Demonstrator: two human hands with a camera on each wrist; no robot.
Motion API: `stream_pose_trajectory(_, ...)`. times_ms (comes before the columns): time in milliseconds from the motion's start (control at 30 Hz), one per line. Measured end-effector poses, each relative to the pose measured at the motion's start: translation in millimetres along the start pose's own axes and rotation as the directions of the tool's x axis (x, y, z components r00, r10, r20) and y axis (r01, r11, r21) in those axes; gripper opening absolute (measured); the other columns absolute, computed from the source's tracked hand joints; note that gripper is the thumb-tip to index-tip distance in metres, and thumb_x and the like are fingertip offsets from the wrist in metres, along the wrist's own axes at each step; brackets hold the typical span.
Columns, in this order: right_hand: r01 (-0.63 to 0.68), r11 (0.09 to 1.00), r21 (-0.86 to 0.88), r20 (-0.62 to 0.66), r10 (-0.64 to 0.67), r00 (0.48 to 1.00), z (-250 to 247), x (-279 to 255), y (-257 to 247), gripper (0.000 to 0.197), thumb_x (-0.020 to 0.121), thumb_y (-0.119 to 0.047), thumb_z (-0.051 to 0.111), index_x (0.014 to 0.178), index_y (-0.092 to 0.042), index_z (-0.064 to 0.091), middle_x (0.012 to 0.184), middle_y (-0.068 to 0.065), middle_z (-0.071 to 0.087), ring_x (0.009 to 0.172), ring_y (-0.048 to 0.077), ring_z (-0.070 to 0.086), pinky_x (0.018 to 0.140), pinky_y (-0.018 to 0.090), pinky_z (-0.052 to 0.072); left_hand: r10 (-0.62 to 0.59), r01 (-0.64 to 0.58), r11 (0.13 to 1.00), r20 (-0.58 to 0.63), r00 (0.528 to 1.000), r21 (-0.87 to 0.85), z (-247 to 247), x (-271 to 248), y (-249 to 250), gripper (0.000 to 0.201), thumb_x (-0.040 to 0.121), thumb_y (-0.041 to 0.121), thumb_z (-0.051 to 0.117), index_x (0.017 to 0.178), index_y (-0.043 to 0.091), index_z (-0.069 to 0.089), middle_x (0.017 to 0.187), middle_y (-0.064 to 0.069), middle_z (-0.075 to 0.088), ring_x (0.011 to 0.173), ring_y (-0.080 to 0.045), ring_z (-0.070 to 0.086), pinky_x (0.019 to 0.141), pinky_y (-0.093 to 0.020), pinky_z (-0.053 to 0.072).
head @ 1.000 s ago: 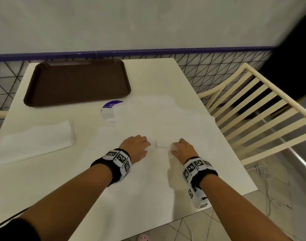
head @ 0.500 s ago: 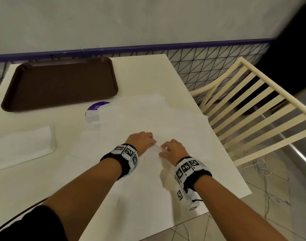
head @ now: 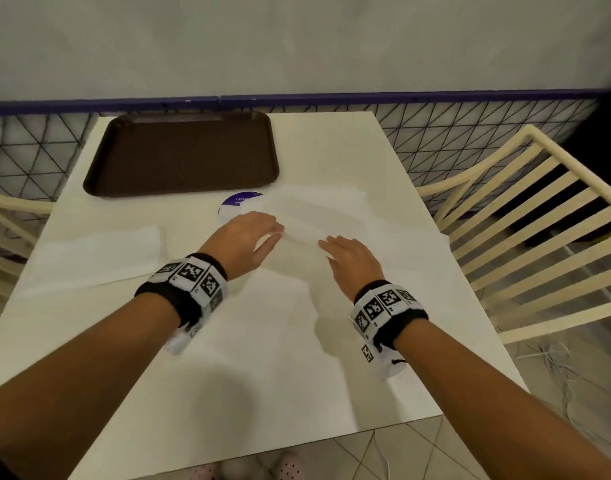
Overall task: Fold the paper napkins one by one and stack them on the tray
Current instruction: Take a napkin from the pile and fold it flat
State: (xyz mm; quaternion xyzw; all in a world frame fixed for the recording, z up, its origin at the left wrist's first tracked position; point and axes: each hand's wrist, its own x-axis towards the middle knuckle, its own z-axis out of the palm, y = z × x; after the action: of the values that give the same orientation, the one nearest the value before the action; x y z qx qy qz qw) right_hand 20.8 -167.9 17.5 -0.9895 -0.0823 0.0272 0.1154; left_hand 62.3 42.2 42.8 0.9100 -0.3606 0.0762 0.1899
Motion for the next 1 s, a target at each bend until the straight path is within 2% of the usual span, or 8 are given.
stream_pose_trajectory(167, 0.151, 0.984, 0.099, 0.248, -0.171, 0.954, 24.9, 4.0, -62.4, 0.046, 0.101, -0.008, 0.030, 0.145, -0.021, 0.032, 0.155, -0.003, 0.025, 0.143, 0.013, 0.024, 0.116, 0.025, 0.011, -0.249, 0.250, 0.968, 0.061, 0.967, -0.017, -17.2, -97.5, -21.0, 0.054, 0.083, 0.042, 0.032, 0.103, 0.008, 0.069, 0.104, -0.007, 0.071, 0.094, -0.022, 0.068, 0.084, -0.020, 0.045)
stream_pose_trajectory(233, 0.180, 0.971, 0.155, 0.343, -0.224, 0.912, 40.8, 0.3, -82.6, 0.042, 0.101, -0.011, 0.031, 0.141, -0.019, 0.041, 0.151, -0.001, 0.035, 0.139, 0.016, 0.032, 0.115, 0.027, 0.019, -0.417, 0.424, 0.905, 0.140, 0.898, -0.020, -21.7, -134.0, -25.8, 0.063, 0.080, 0.051, 0.027, 0.109, 0.011, 0.065, 0.109, -0.004, 0.068, 0.078, -0.020, 0.065, 0.081, -0.018, 0.041)
stream_pose_trajectory(333, 0.200, 0.955, 0.218, 0.443, -0.279, 0.852, 56.3, -6.6, -104.9, 0.034, 0.099, -0.013, 0.035, 0.124, -0.012, 0.058, 0.126, 0.011, 0.060, 0.117, 0.026, 0.054, 0.099, 0.036, 0.043, -0.612, 0.626, 0.779, 0.211, 0.762, -0.004, -26.9, -179.2, -30.9, 0.034, 0.093, 0.035, 0.044, 0.109, 0.010, 0.060, 0.106, -0.008, 0.068, 0.051, -0.002, 0.043, 0.071, -0.021, 0.035)
stream_pose_trajectory(400, 0.218, 0.947, 0.237, 0.459, -0.307, 0.834, 60.6, -9.1, -115.3, 0.030, 0.098, -0.013, 0.036, 0.113, -0.007, 0.062, 0.112, 0.014, 0.065, 0.104, 0.029, 0.060, 0.085, 0.034, 0.047, -0.684, 0.709, 0.704, 0.238, 0.690, -0.033, -29.2, -203.1, -32.6, 0.014, 0.095, 0.021, 0.046, 0.100, 0.012, 0.056, 0.096, -0.012, 0.066, 0.051, -0.011, 0.046, 0.066, -0.024, 0.034)
stream_pose_trajectory(533, 0.216, 0.954, 0.210, 0.491, -0.294, 0.820, 58.1, -5.0, -127.9, 0.028, 0.098, -0.013, 0.038, 0.106, 0.000, 0.060, 0.108, 0.016, 0.066, 0.100, 0.029, 0.059, 0.070, 0.023, 0.031, -0.737, 0.780, 0.624, 0.296, 0.608, -0.047, -31.1, -224.8, -37.8, 0.008, 0.096, 0.019, 0.044, 0.096, 0.015, 0.051, 0.078, -0.010, 0.058, 0.071, -0.024, 0.052, 0.062, -0.026, 0.033)
stream_pose_trajectory(833, -0.202, 0.929, 0.311, 0.598, -0.026, 0.801, 51.6, 34.4, -128.3, 0.038, 0.093, -0.026, 0.054, 0.119, 0.002, 0.059, 0.110, 0.018, 0.061, 0.103, 0.028, 0.058, 0.085, 0.031, 0.043, -0.824, 0.914, 0.305, 0.407, 0.394, -0.266, -35.9, -196.5, -73.0, 0.052, 0.091, 0.043, 0.052, 0.130, 0.009, 0.045, 0.092, -0.013, 0.064, 0.086, -0.023, 0.061, 0.085, -0.028, 0.042)
stream_pose_trajectory(900, -0.290, 0.893, 0.344, 0.626, 0.012, 0.779, 53.2, 41.8, -127.4, 0.038, 0.092, -0.024, 0.056, 0.116, 0.004, 0.060, 0.099, 0.016, 0.061, 0.088, 0.023, 0.057, 0.075, 0.028, 0.044, -0.811, 0.915, 0.218, 0.459, 0.364, -0.340, -35.6, -186.9, -82.3, 0.052, 0.086, 0.042, 0.060, 0.124, 0.008, 0.051, 0.101, -0.012, 0.064, 0.094, -0.028, 0.063, 0.095, -0.036, 0.047)
stream_pose_trajectory(1000, -0.376, 0.853, 0.361, 0.635, 0.070, 0.769, 57.8, 50.6, -124.9, 0.035, 0.090, -0.021, 0.058, 0.114, 0.004, 0.061, 0.111, 0.023, 0.065, 0.088, 0.023, 0.059, 0.078, 0.032, 0.048, -0.779, 0.922, 0.260, 0.503, 0.375, -0.286, -34.6, -177.6, -97.1, 0.032, 0.088, 0.032, 0.060, 0.108, 0.007, 0.060, 0.106, -0.014, 0.066, 0.096, -0.030, 0.064, 0.094, -0.038, 0.049)
